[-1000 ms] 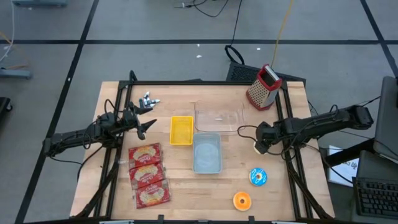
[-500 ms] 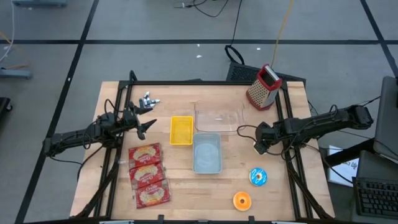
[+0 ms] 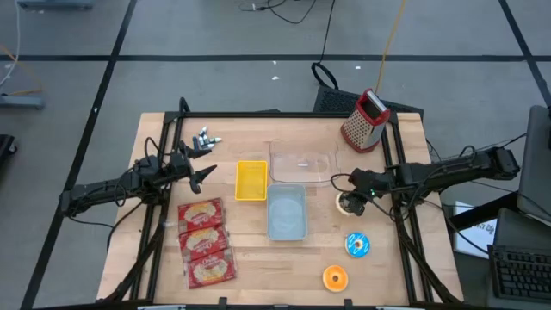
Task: Pick & Place Food Item
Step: Put the black doughnut into the yellow bin
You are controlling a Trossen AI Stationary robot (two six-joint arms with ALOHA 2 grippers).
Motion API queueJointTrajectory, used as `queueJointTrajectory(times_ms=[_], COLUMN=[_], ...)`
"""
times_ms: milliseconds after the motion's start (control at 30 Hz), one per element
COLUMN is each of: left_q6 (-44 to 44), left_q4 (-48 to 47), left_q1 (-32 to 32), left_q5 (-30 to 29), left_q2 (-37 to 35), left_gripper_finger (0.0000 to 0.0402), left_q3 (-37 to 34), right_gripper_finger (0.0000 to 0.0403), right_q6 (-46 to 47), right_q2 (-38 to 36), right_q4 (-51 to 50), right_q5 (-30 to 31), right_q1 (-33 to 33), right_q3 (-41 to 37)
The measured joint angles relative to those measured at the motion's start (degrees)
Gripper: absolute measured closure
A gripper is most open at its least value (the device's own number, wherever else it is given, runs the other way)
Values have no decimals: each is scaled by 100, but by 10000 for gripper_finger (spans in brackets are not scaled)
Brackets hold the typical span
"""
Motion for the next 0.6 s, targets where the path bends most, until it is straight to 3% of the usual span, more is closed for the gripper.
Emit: queueJointTrajectory(times_ms=[600], left_q6=[0], left_q4=[71], left_q1=[0], left_q5=[2], left_q2=[-1], left_gripper_finger=[128], left_q3=[0], right_gripper_finger=[356], right_q6=[-1946], right_q2=[-254], right_q4=[2790], right_q5=[-5], right_q1=[150], right_q3=[0])
